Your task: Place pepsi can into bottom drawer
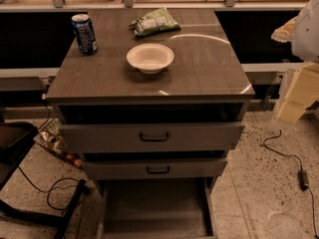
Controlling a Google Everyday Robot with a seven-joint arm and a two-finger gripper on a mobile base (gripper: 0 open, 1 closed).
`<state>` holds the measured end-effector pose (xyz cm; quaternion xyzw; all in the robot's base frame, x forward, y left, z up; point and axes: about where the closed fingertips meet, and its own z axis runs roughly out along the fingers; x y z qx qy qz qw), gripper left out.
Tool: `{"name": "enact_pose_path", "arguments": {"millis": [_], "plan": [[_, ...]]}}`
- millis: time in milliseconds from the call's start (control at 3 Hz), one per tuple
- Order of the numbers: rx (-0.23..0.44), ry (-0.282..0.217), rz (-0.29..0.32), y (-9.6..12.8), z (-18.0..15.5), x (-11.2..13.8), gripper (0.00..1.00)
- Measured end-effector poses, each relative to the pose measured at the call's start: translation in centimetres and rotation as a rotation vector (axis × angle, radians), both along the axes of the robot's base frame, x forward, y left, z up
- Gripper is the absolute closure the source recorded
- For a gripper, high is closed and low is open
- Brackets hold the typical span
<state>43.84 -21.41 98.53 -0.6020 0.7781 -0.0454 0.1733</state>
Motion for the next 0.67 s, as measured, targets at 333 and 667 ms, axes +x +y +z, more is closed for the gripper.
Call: {"name": "enact_pose_path", "arguments": {"millis": [333, 667], "plan": [[0.000, 0.000, 0.000, 0.0, 0.0, 0.0, 0.00], [0.065, -0.064, -0.038, 0.0, 0.6, 1.6, 0.00]]}}
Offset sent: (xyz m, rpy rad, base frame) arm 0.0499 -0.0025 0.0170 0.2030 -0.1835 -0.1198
